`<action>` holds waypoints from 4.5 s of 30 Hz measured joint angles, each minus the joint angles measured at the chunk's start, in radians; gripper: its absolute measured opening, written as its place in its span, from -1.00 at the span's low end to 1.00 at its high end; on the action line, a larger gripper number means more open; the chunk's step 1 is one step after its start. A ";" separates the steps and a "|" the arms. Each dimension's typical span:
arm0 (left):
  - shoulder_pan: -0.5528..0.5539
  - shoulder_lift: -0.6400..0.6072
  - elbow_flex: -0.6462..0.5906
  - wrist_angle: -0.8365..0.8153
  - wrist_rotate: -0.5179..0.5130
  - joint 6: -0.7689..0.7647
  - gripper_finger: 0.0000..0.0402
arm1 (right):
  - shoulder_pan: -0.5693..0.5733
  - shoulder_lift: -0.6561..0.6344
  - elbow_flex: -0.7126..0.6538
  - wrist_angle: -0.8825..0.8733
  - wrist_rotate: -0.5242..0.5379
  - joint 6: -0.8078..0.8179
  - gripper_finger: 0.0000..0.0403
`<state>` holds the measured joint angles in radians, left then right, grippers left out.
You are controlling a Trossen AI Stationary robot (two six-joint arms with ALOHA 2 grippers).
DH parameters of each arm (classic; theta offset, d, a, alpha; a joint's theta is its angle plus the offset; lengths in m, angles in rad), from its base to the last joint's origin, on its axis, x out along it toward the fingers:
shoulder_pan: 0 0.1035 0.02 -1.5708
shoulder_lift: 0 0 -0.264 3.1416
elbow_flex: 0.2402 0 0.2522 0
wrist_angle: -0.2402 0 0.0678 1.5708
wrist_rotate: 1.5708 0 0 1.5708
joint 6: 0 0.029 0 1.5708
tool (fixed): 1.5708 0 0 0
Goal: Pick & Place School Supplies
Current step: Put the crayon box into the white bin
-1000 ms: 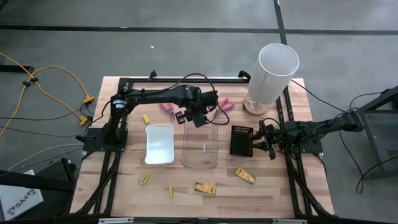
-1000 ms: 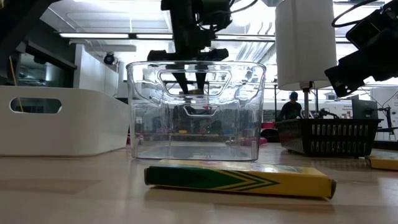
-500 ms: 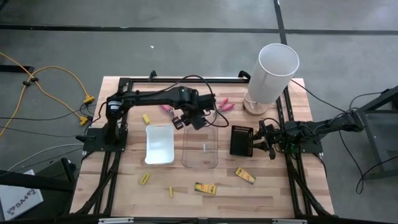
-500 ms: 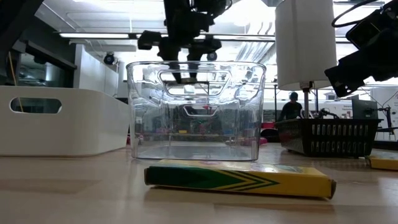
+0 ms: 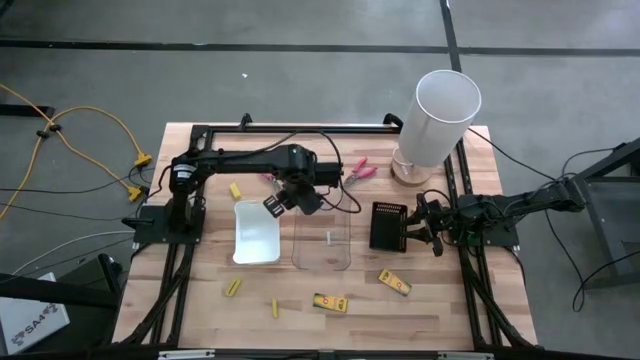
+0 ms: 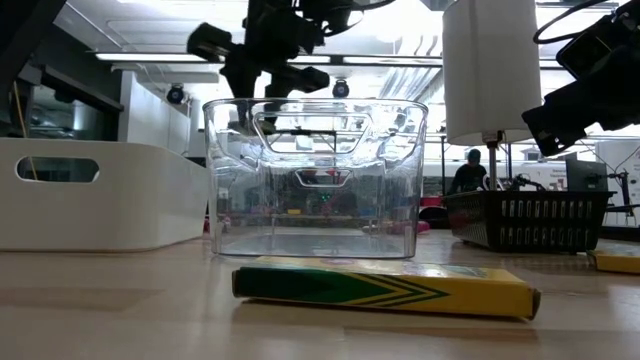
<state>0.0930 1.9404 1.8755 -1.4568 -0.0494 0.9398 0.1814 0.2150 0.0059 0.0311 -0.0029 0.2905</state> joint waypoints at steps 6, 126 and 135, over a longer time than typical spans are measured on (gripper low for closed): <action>-0.011 -0.002 0.000 -0.024 0.032 -0.080 -0.41 | 0.000 0.000 0.000 0.000 0.000 0.000 -0.32; -0.003 -0.496 -1.060 0.802 0.327 -0.649 0.06 | 0.000 0.000 0.000 -0.001 0.000 0.000 -0.32; 0.019 -0.515 -1.060 0.782 0.358 -0.622 0.06 | 0.000 0.000 0.000 0.000 0.000 0.000 -0.32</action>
<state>0.1122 1.4249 0.8154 -0.6748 0.3083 0.3176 0.1814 0.2153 0.0058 0.0307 -0.0029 0.2909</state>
